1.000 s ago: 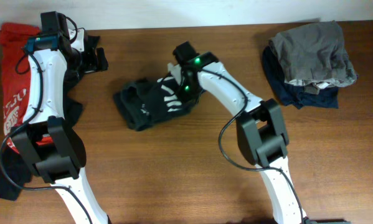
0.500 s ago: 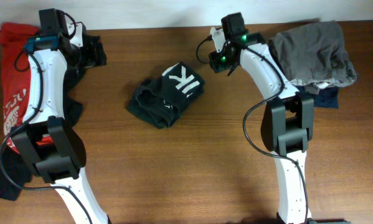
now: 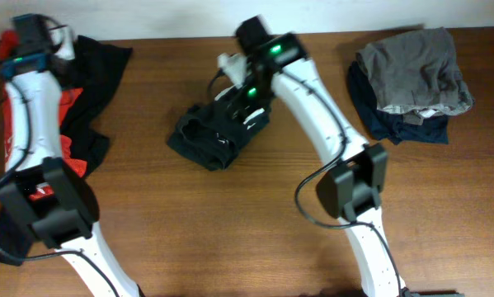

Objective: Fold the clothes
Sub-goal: 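Grasp the folded black shirt with the right gripper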

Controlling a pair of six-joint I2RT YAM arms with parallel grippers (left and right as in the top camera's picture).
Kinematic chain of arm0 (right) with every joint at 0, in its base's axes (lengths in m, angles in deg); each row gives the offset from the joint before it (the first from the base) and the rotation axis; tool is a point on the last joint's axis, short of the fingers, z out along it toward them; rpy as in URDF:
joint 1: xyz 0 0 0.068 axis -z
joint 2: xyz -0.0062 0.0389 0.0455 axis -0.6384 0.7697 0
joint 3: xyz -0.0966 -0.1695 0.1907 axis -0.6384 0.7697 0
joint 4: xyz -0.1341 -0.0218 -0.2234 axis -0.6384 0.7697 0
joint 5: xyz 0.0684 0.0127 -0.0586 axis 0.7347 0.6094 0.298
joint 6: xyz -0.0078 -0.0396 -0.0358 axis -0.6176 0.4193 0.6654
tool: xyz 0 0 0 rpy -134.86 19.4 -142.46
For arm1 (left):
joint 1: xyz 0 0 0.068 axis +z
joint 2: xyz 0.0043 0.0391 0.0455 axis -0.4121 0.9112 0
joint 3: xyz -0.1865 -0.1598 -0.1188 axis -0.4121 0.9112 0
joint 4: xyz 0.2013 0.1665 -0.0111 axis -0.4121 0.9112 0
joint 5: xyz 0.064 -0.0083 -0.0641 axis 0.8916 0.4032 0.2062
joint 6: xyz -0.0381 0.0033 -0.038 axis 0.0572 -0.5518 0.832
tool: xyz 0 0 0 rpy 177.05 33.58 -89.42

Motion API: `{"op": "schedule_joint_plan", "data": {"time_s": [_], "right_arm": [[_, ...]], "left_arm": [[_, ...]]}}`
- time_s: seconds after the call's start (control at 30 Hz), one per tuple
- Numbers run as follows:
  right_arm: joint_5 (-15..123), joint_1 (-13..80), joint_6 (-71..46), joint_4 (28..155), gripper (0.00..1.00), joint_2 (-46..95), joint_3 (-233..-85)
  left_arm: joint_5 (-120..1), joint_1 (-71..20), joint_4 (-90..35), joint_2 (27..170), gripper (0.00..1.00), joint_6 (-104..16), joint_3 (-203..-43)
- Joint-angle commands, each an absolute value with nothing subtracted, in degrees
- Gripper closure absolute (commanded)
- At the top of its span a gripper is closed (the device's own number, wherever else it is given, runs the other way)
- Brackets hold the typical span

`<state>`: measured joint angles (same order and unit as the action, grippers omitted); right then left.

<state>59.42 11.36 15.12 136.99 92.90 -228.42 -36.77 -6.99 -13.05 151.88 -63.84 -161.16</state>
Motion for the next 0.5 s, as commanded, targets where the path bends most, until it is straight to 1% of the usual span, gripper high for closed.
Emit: {"op": "schedule_joint_plan", "data": {"time_s": [0.0,0.2,0.23,0.37,0.4,0.43,0.47], "right_arm": [[58.85,6.46,15.91,135.63,0.18,93.03,-225.69],[51.53,0.21,15.91,129.91,0.1,93.03,-220.86],[49.76,-1.23,14.88,127.02,0.08,93.03,-218.08],[47.92,-3.5,14.44,119.48,0.05,93.03,-210.78],[46.45,-4.31,14.42,115.46,0.01,93.03,-207.39],[44.77,-5.14,14.44,110.98,0.01,93.03,-204.2],[43.85,-5.54,14.42,109.1,0.01,93.03,-202.95]], "left_arm": [[-35.83,-3.06,-12.53,149.93,0.01,-63.25,-161.99],[-35.83,0.0,-10.98,149.93,0.01,-63.28,-161.99],[-35.83,0.37,-10.45,149.93,0.01,-63.28,-161.99],[-35.81,0.48,-10.34,149.93,0.01,-63.3,-161.99],[-35.81,0.48,-10.37,149.93,0.01,-63.3,-161.99],[-35.83,0.48,-10.39,149.93,0.01,-63.28,-161.99],[-35.83,0.48,-10.39,149.93,0.01,-63.28,-161.99]]}}
